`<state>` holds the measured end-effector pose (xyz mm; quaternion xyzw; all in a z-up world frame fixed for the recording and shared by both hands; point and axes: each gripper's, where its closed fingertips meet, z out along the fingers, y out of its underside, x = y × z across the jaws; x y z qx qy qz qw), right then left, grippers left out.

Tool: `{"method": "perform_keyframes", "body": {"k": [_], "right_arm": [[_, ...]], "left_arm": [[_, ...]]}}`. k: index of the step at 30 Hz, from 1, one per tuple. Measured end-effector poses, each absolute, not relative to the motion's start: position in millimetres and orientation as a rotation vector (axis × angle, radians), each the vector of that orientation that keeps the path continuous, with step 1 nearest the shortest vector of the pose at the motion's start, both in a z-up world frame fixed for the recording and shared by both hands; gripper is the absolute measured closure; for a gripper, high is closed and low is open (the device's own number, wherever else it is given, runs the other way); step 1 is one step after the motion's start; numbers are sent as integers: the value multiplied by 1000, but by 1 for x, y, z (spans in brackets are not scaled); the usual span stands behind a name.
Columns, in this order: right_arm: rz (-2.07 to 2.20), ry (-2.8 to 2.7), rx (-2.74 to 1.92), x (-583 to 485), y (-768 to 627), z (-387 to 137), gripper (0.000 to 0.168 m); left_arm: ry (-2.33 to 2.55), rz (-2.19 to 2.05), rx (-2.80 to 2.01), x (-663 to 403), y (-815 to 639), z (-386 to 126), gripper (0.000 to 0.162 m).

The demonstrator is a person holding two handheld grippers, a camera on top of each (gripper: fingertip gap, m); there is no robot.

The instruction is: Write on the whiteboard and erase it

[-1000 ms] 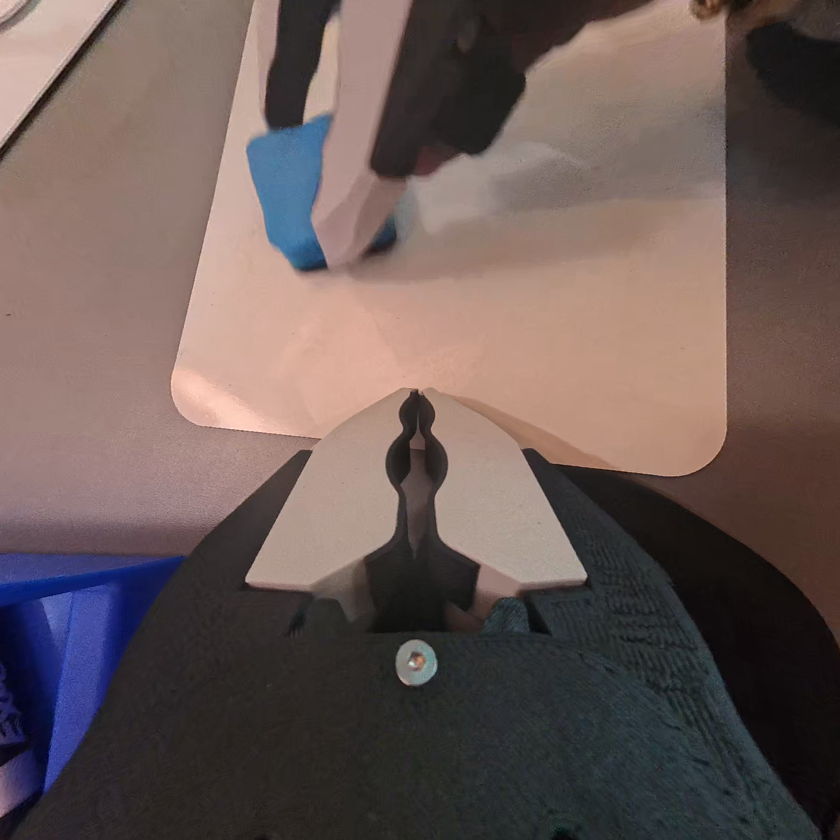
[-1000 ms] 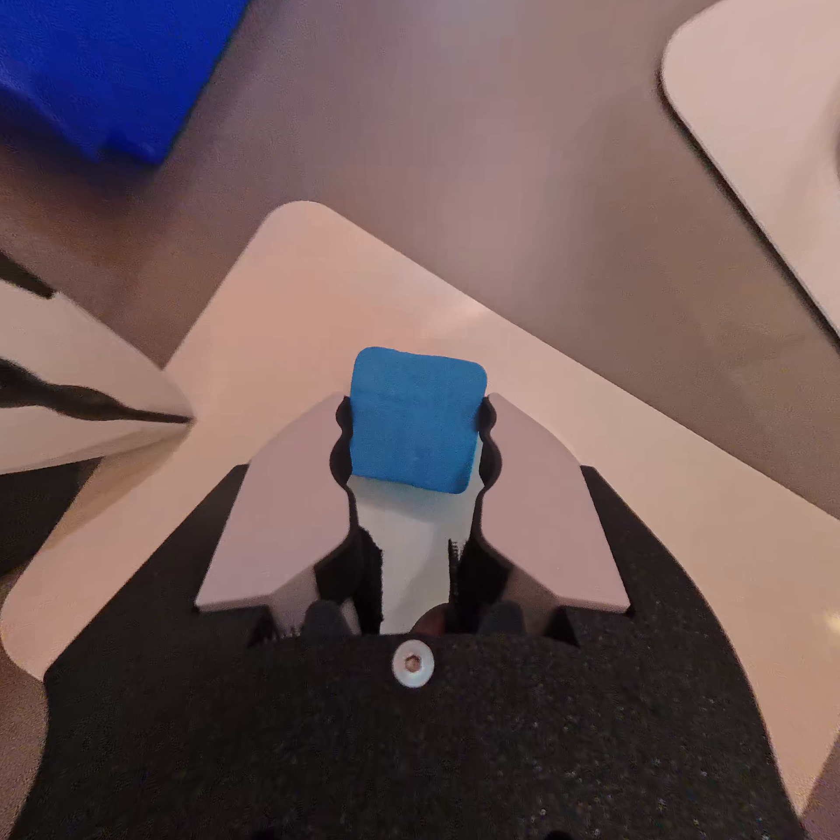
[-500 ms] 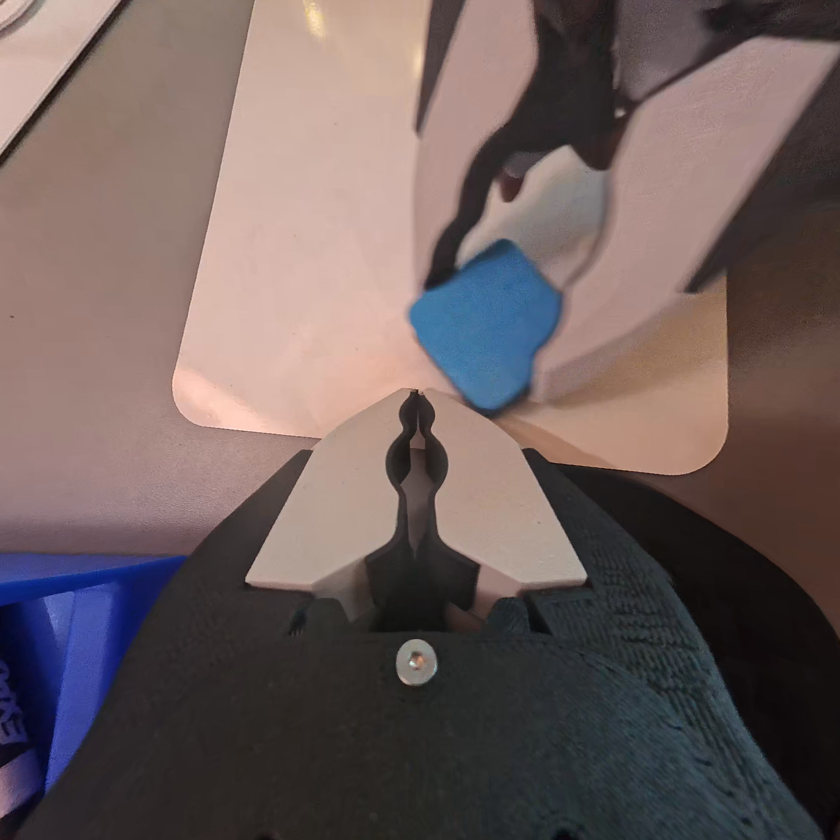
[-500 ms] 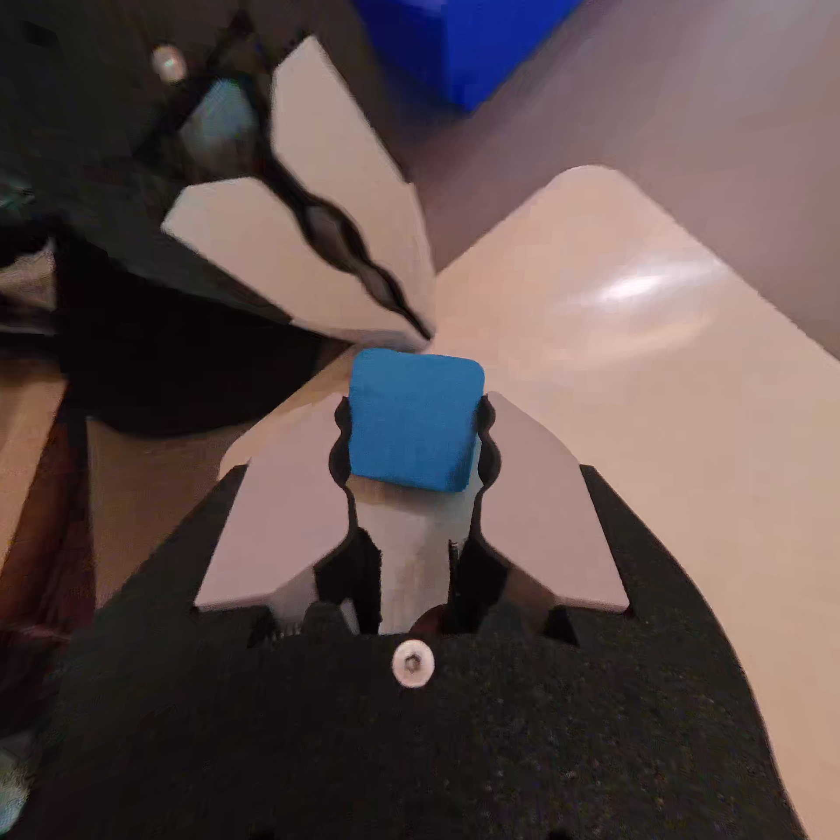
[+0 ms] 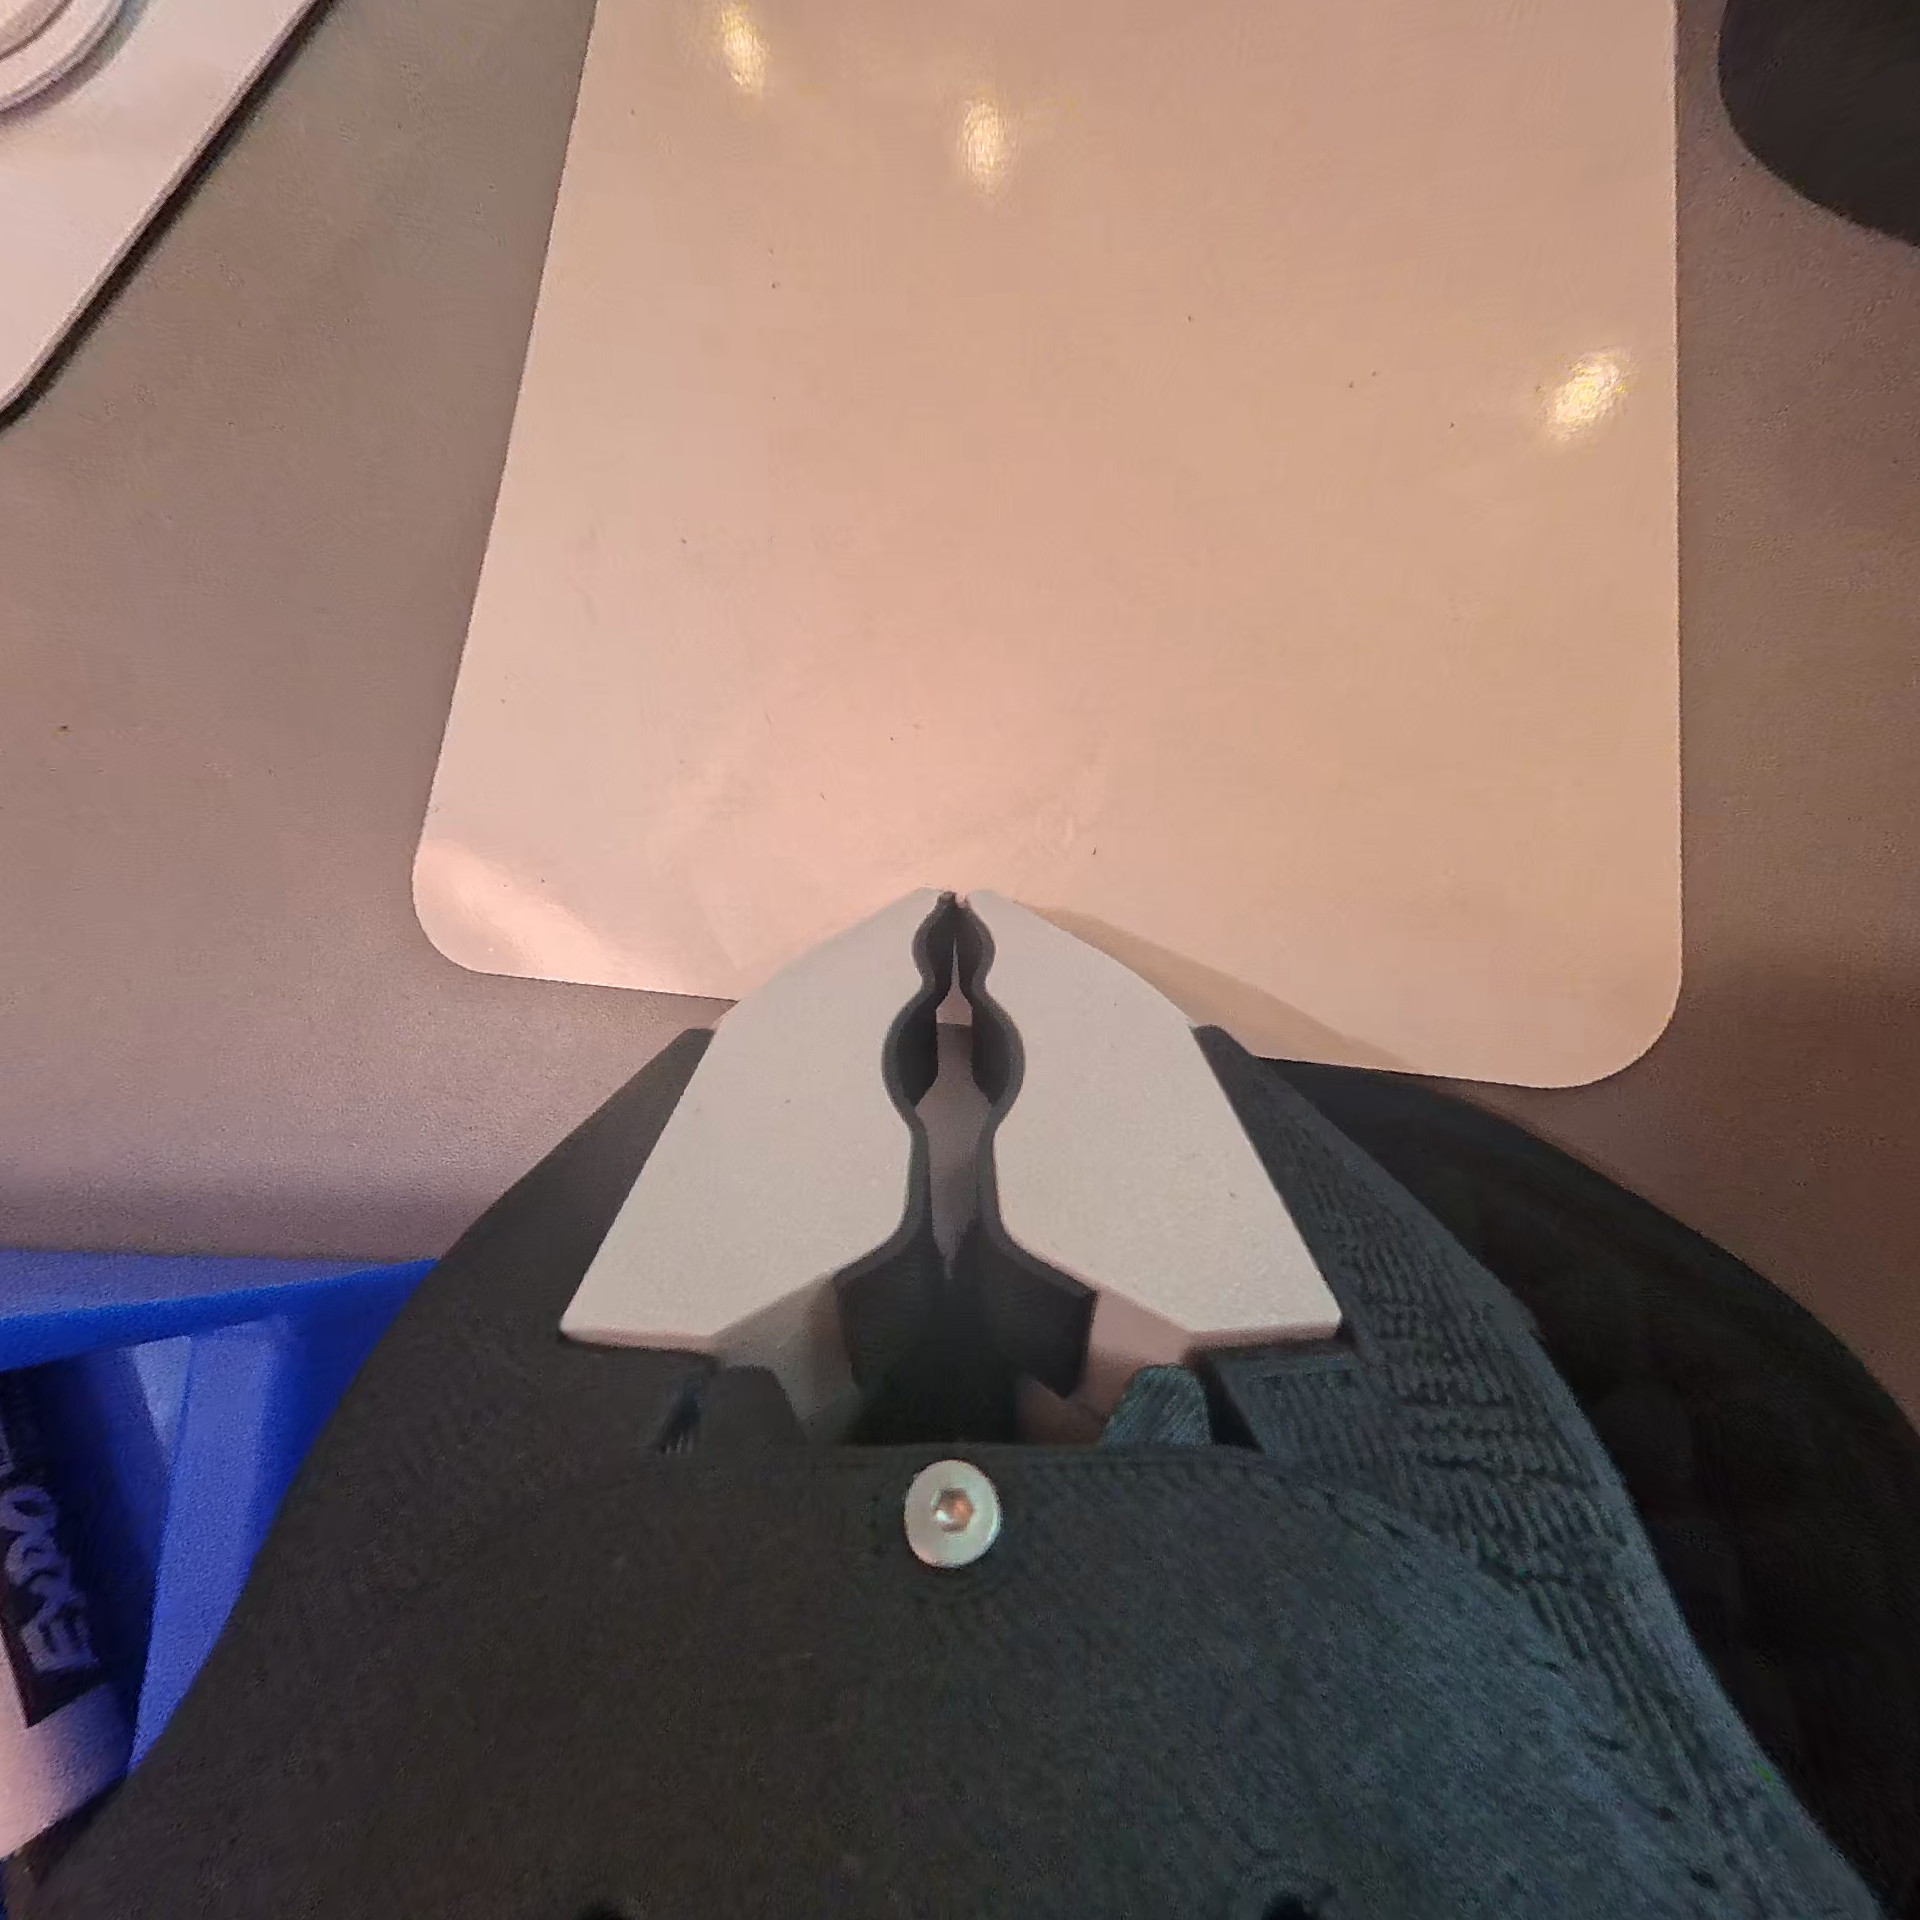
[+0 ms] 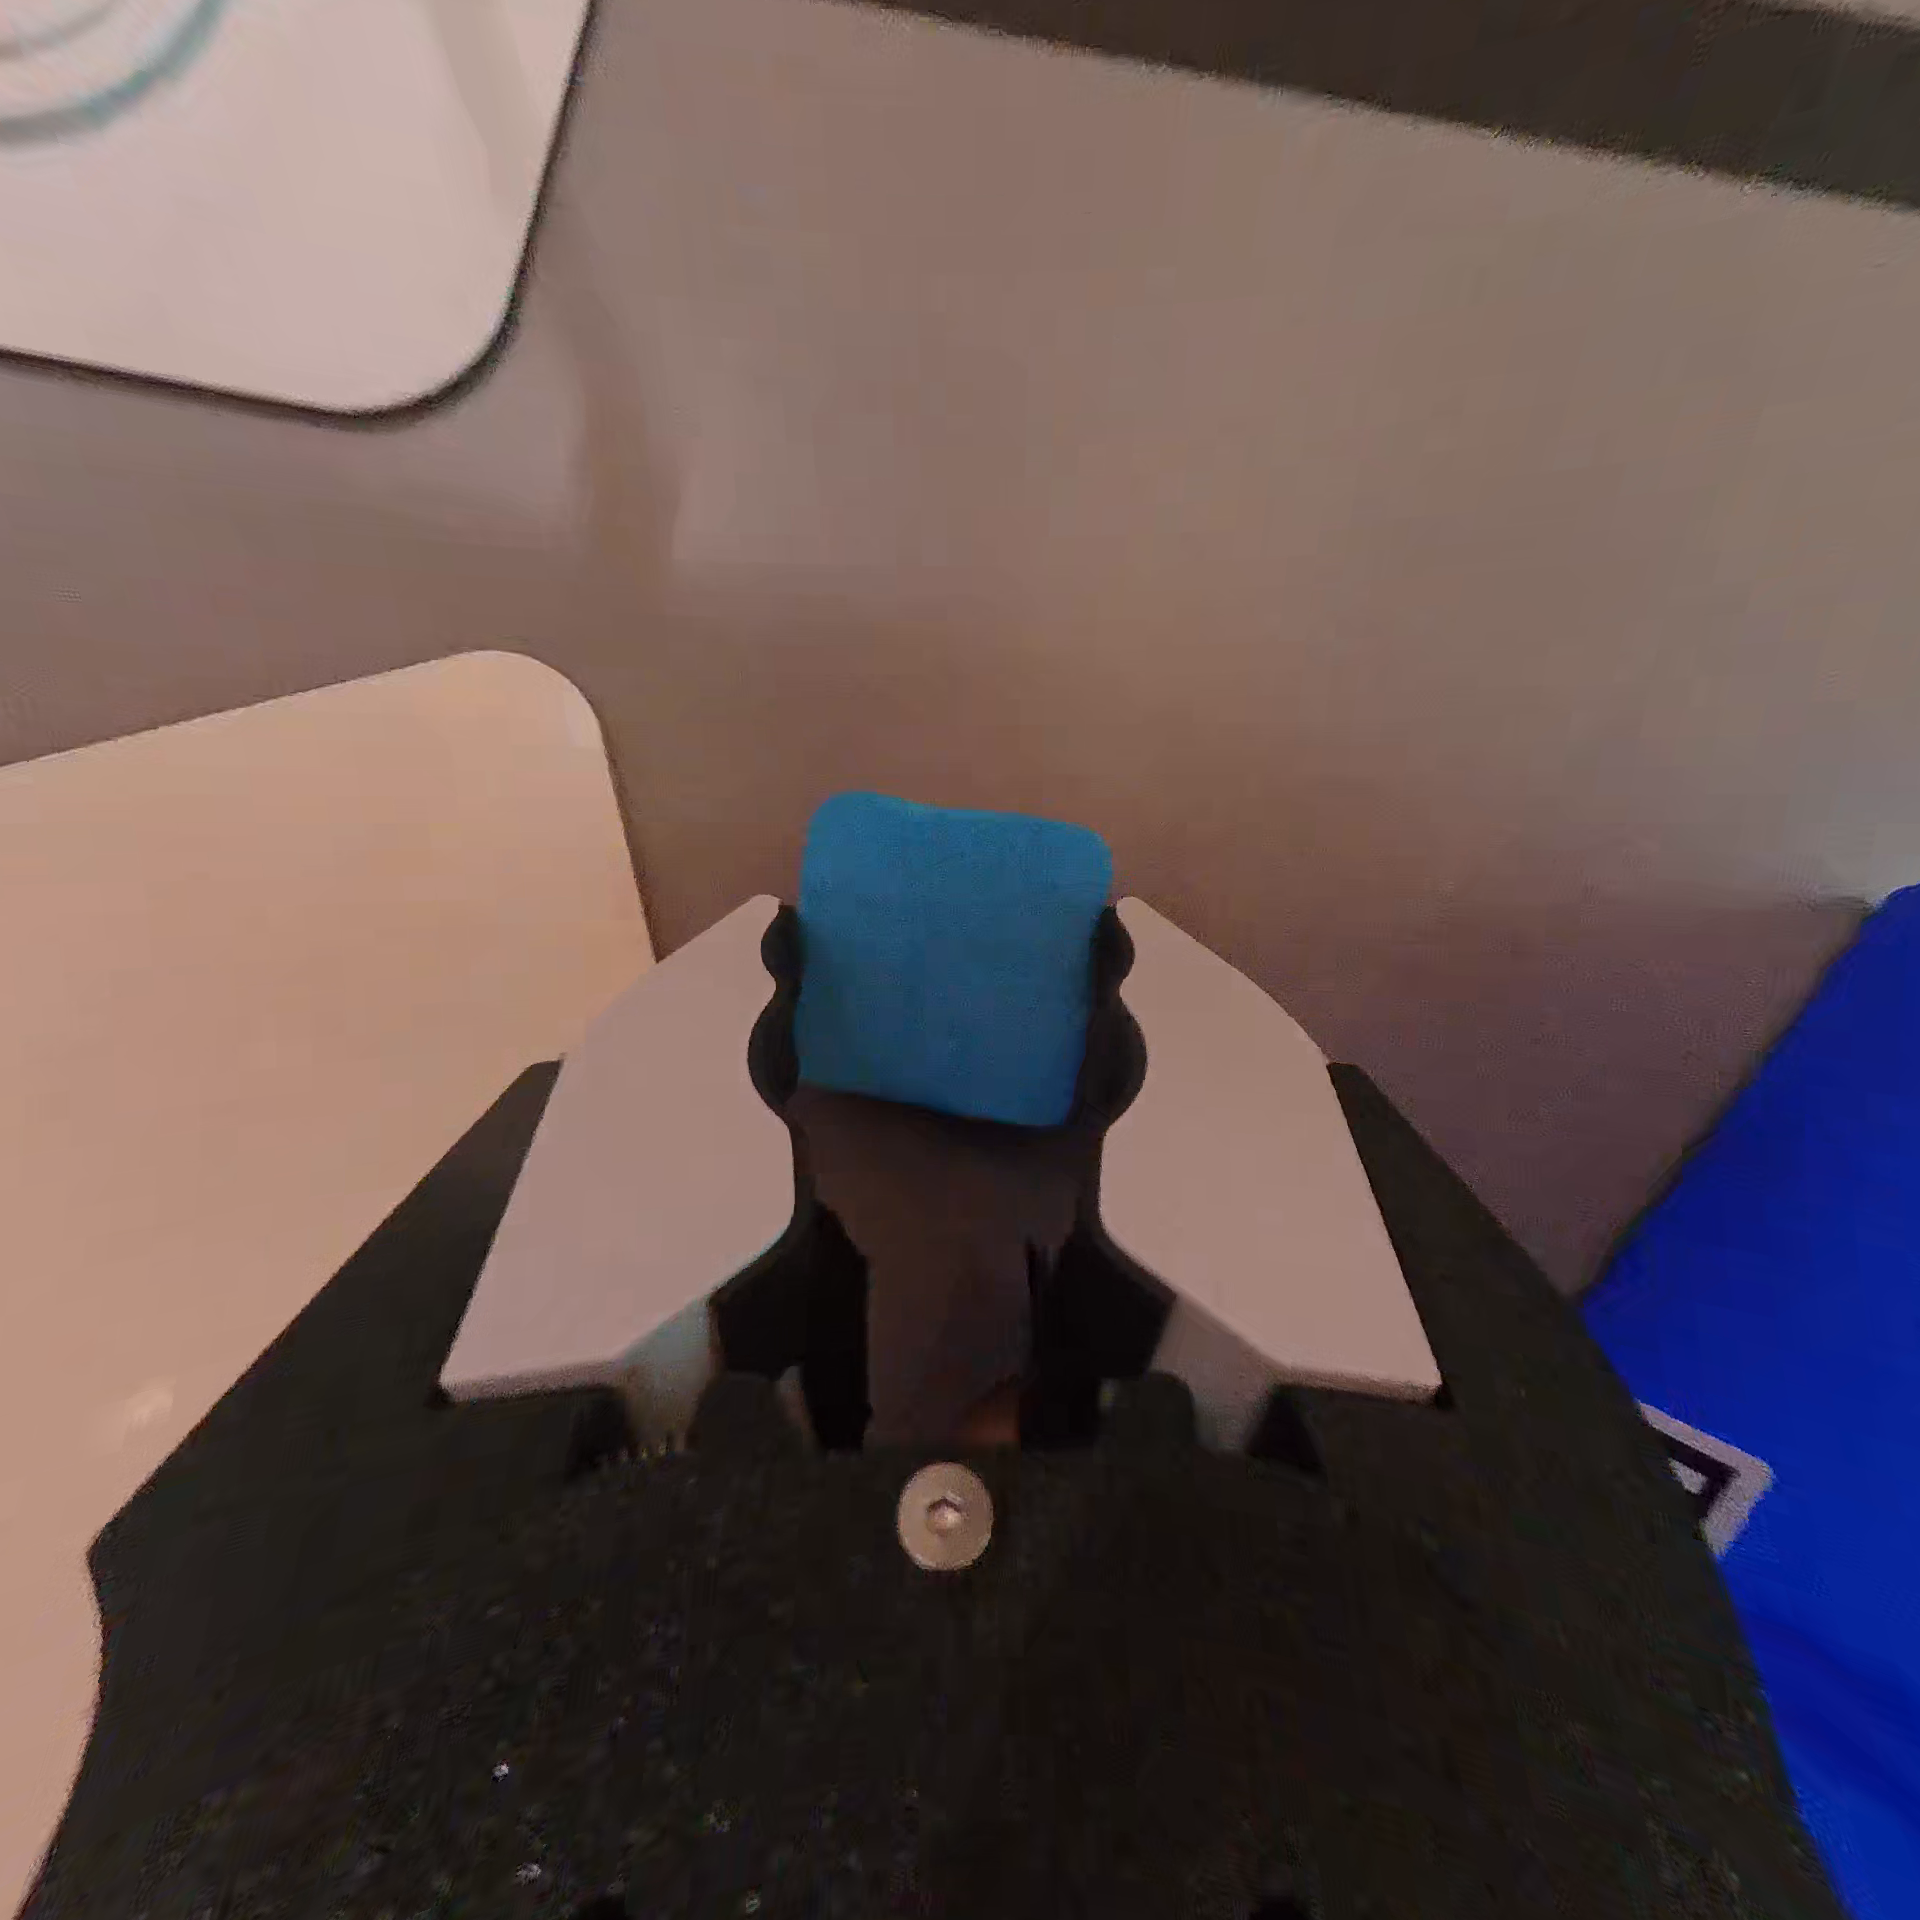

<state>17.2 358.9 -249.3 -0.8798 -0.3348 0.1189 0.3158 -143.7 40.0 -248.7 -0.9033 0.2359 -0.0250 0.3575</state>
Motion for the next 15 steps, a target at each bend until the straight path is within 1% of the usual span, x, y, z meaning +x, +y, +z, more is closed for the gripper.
{"method": "perform_keyframes", "body": {"k": [2,3,4,6,8,9,10,11,12,13,15], "right_arm": [[373,-837,-2285,16,362,-248,112],[374,-832,-2247,15,362,-242,108],[375,-828,-2175,12,363,-230,99],[438,-826,-1959,-3,357,-194,90],[599,-797,-1716,-22,341,-151,84],[694,-781,-1604,-30,330,-130,82],[794,-767,-1499,-37,318,-113,79],[895,-758,-1397,-43,306,-97,72],[982,-739,-1318,-47,296,-85,62],[1057,-726,-1271,-49,289,-78,56],[1178,-734,-1248,-54,279,-77,47]], "left_arm": [[591,-57,-2288,-144,40,-239,161],[559,-71,-2246,-145,39,-227,151],[514,-88,-2203,-148,36,-209,145],[393,-48,-2082,-172,30,-163,136],[231,93,-1987,-220,21,-120,133],[154,183,-1976,-248,14,-106,133],[99,276,-1997,-275,7,-101,133],[53,361,-2056,-301,0,-106,130],[1,410,-2144,-322,-7,-117,121],[-36,406,-2243,-336,-11,-131,115],[-35,276,-2384,-338,-10,-160,115]]}}
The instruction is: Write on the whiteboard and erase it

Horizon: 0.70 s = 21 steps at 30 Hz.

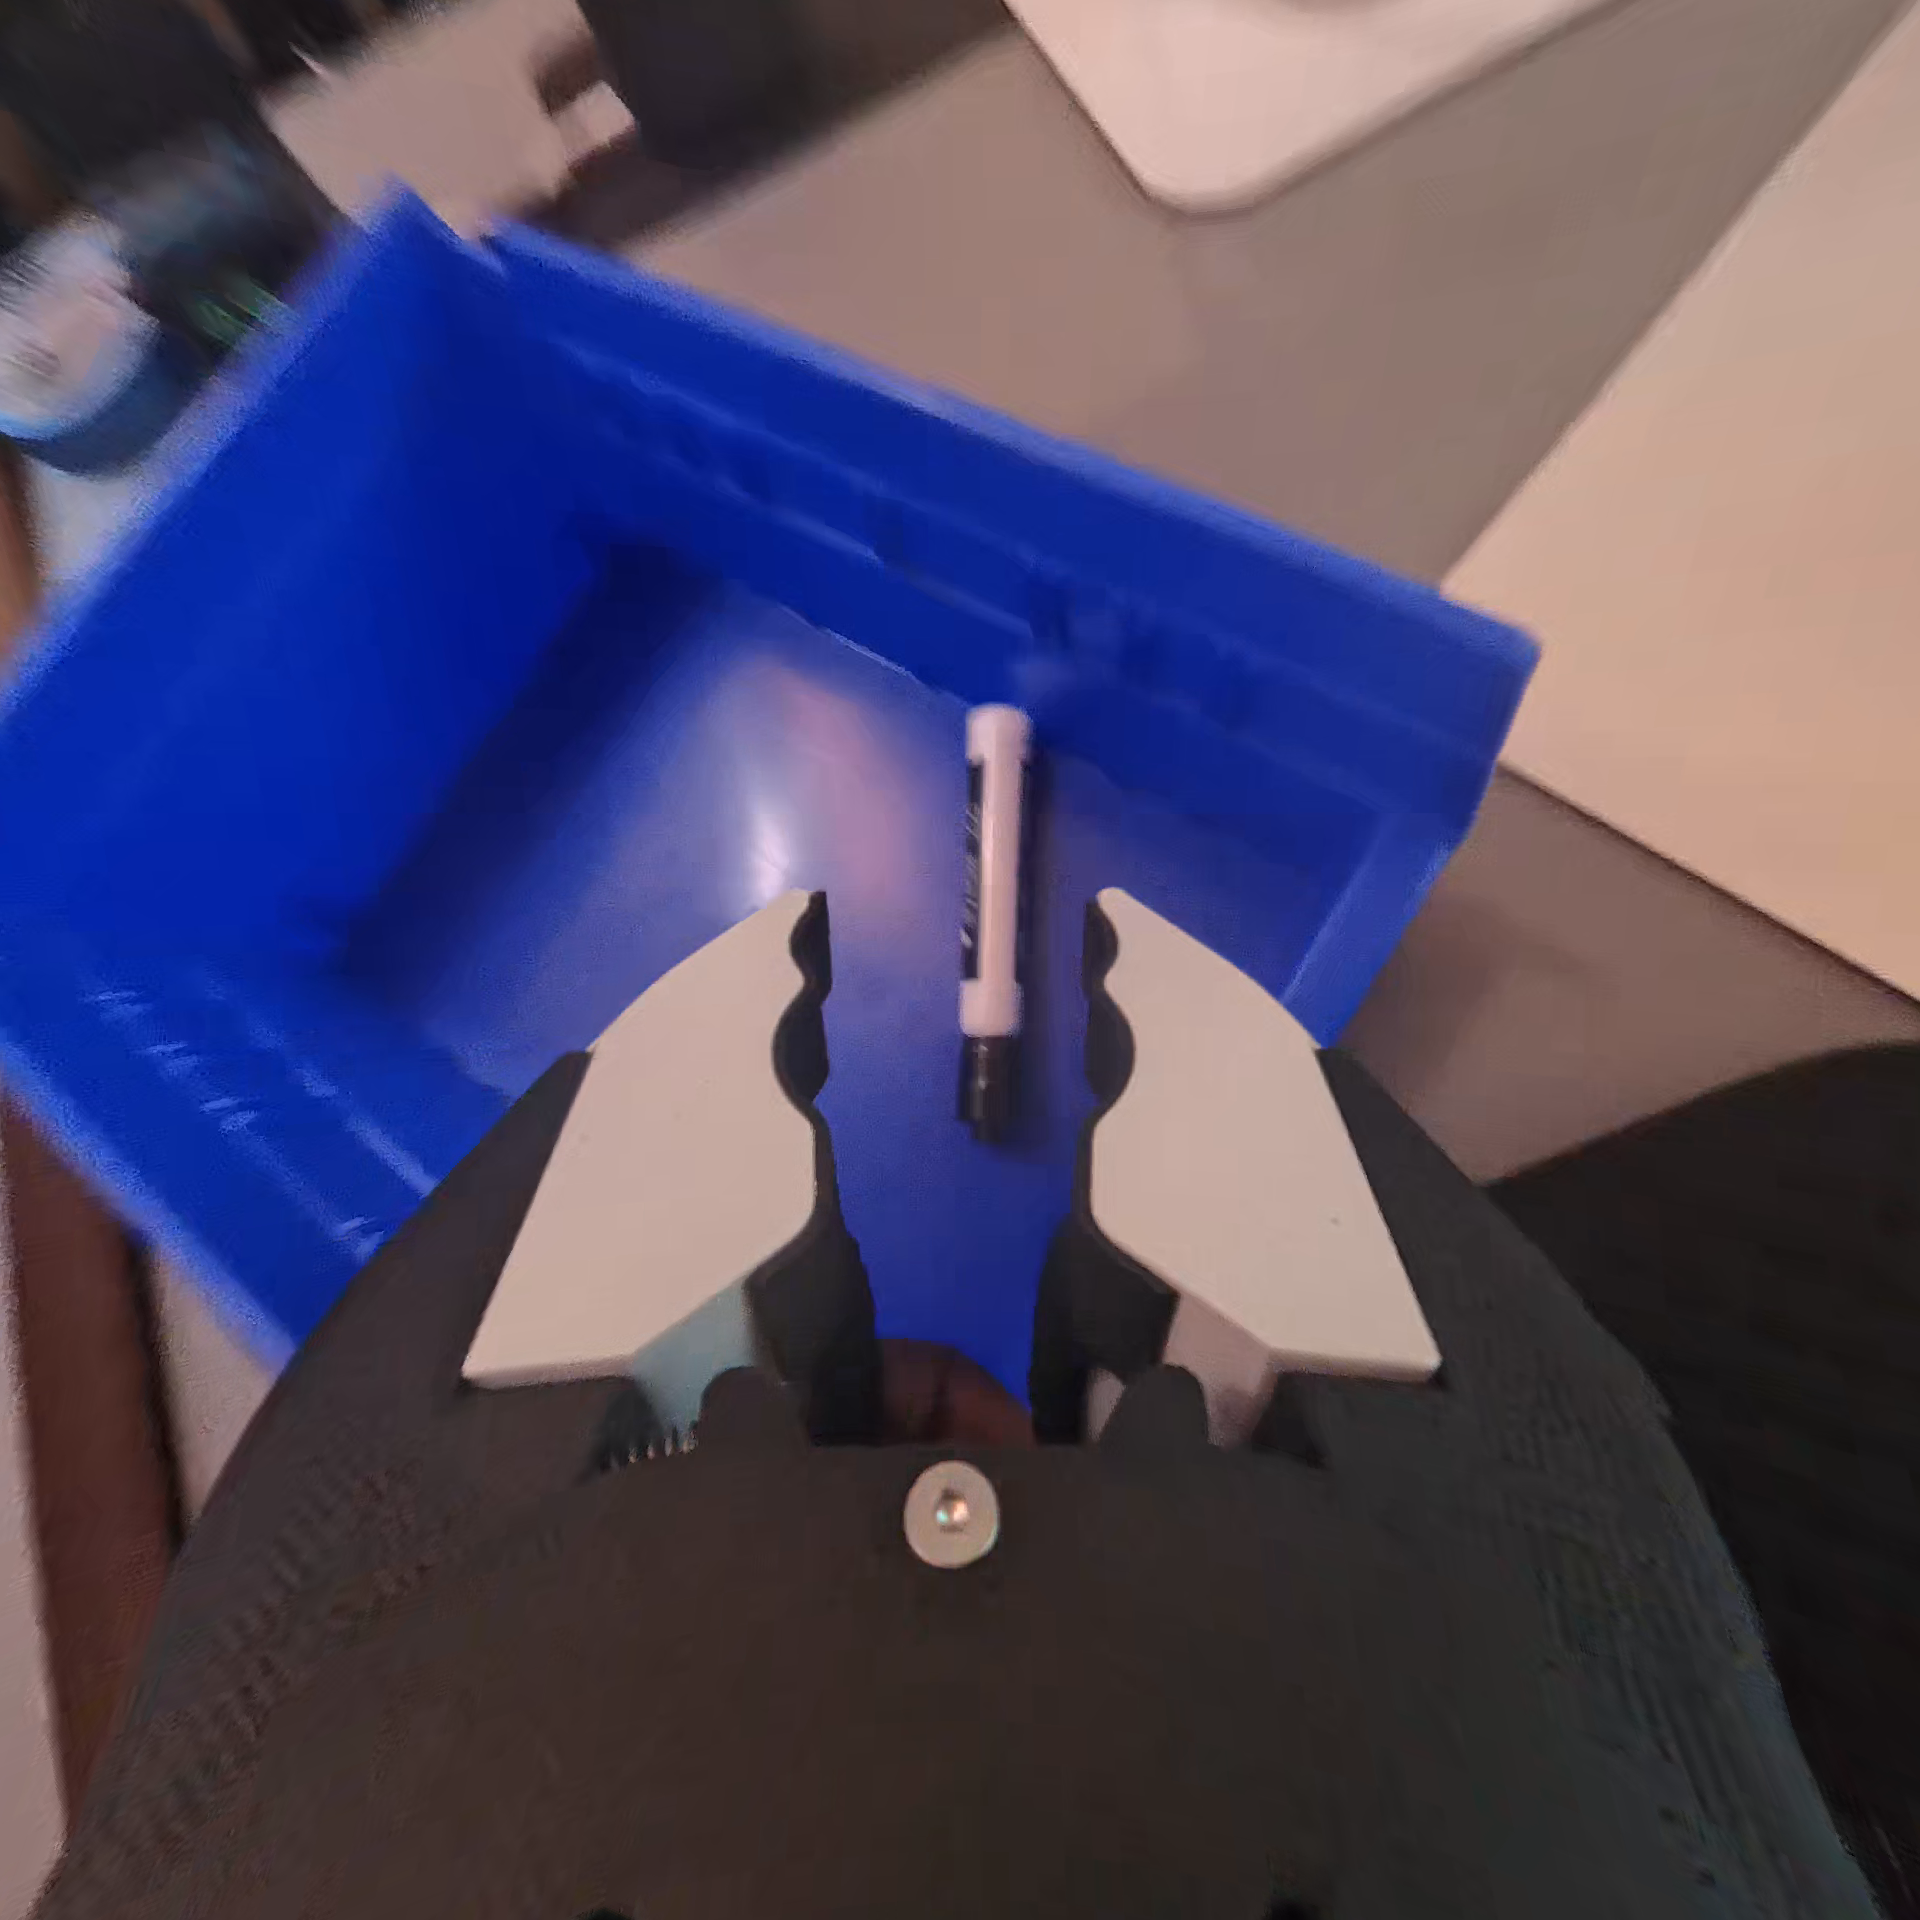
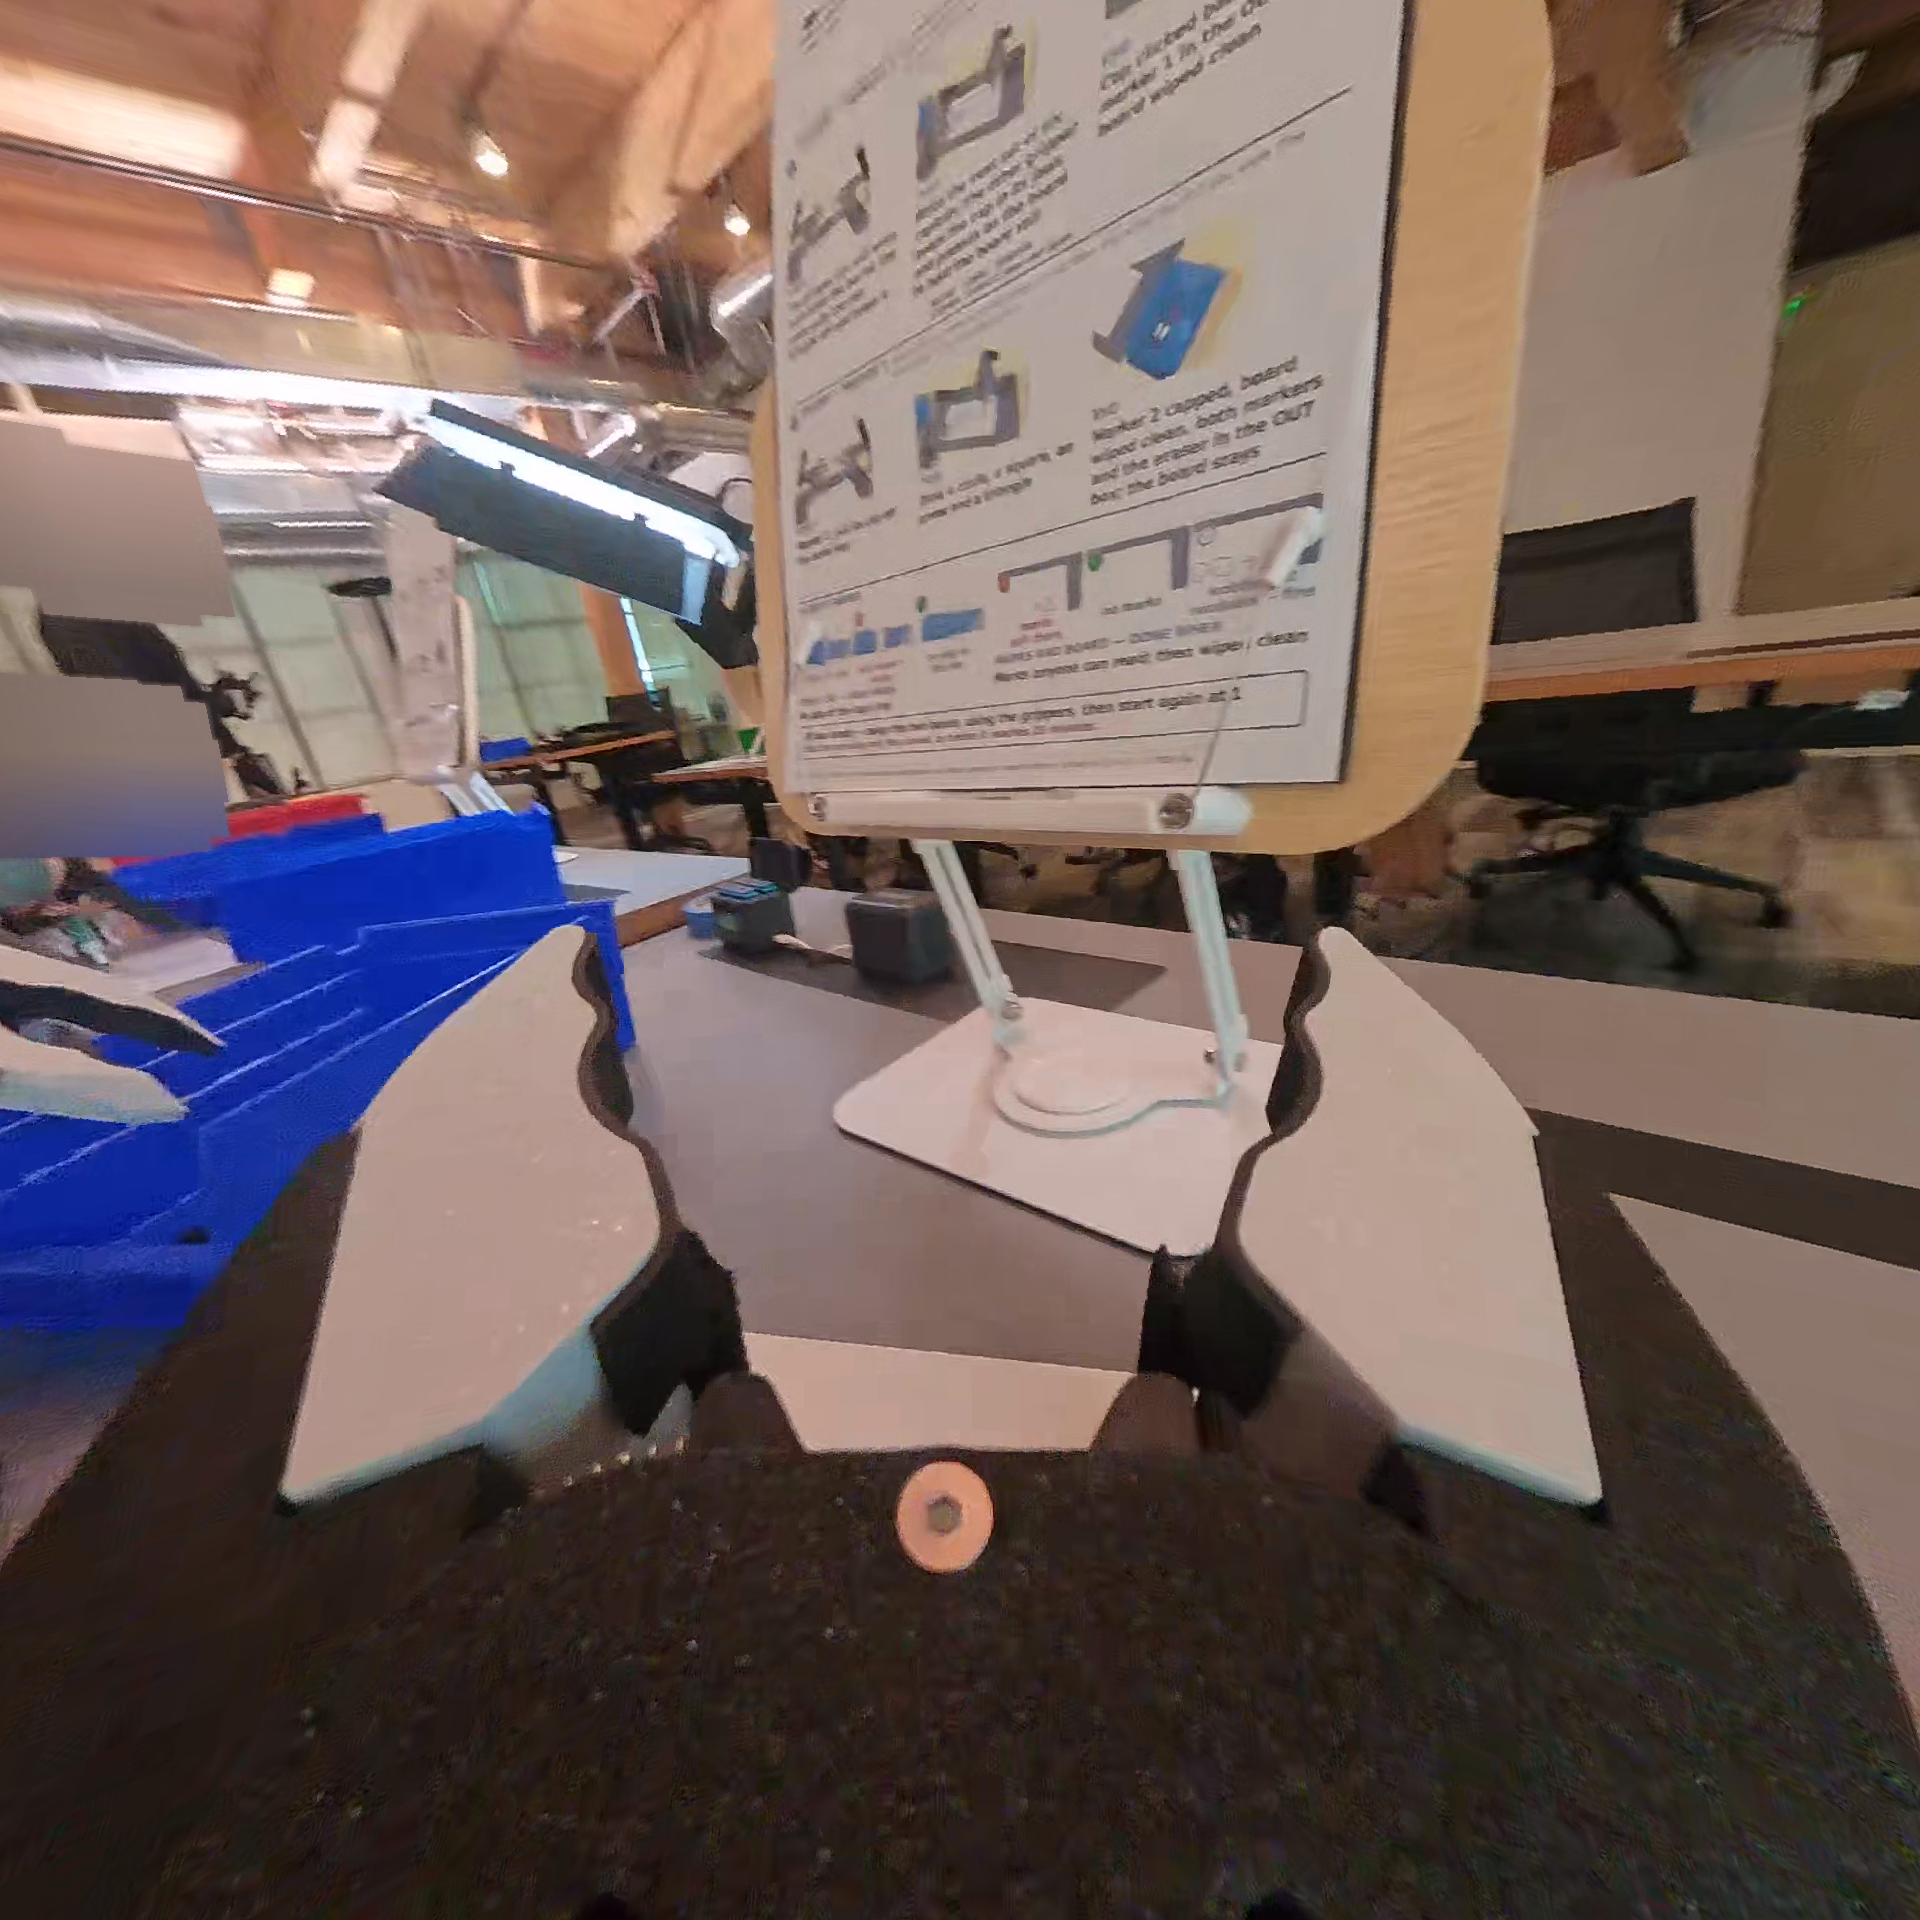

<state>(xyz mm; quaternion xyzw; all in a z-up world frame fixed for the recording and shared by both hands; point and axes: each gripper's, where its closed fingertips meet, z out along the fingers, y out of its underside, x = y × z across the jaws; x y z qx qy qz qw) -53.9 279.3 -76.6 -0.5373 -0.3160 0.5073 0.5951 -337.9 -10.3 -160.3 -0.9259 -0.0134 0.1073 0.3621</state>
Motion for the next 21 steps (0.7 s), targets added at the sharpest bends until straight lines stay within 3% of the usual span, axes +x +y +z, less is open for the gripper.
{"method": "perform_keyframes", "body": {"k": [7,10,12,15,18,21], "right_arm": [[1158,-819,-1262,-59,273,-88,47],[1139,-858,-1250,-62,268,-88,47],[1144,-894,-1239,-66,261,-89,51],[1200,-985,-1187,-73,239,-86,72],[1313,-1101,-1067,-87,197,-78,77],[1435,-1289,-941,-105,135,-76,75]], "left_arm": [[37,293,-2812,-355,-27,-241,112],[35,254,-2793,-352,-24,-246,143],[41,345,-2747,-360,-23,-243,144],[-60,479,-2412,-373,-7,-199,144],[142,398,-1949,-333,9,-121,144],[431,59,-1679,-239,16,-78,144]]}}
